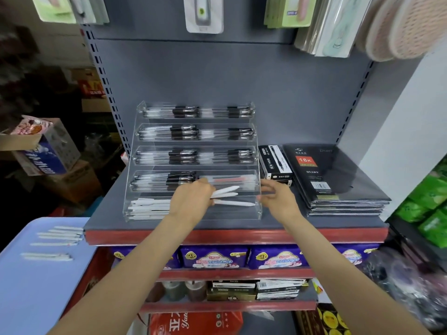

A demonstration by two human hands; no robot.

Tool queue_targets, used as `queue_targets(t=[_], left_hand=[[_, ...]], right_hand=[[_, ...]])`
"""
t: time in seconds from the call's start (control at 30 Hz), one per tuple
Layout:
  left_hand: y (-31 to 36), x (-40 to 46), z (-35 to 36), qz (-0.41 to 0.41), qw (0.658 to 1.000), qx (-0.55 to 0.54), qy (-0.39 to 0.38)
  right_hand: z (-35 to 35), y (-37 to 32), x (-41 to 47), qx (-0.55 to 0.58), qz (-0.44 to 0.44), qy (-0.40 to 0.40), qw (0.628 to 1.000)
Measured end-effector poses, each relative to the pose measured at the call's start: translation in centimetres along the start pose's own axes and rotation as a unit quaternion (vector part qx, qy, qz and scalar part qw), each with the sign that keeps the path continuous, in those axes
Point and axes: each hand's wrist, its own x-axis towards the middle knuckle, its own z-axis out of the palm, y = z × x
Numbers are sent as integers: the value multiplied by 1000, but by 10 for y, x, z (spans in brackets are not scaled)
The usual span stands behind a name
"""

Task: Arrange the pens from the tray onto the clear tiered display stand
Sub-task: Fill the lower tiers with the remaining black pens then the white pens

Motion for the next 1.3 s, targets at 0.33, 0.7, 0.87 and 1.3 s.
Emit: queue_targets(t=[0.33,0.7,0.87,1.3], left_hand=[[-4,-5,4,-10,999,-42,27],[-21,-16,-6,36,948,-311,-48],[-22,-9,-4,26,948,-315,-33],[8,7,15,15,978,-204,-33]], right_hand=[[0,2,0,5,1,3,1000],[4,9,5,-1,12,8,1000],[4,12,6,9,12,8,1000],[5,13,7,20,12,9,1000]])
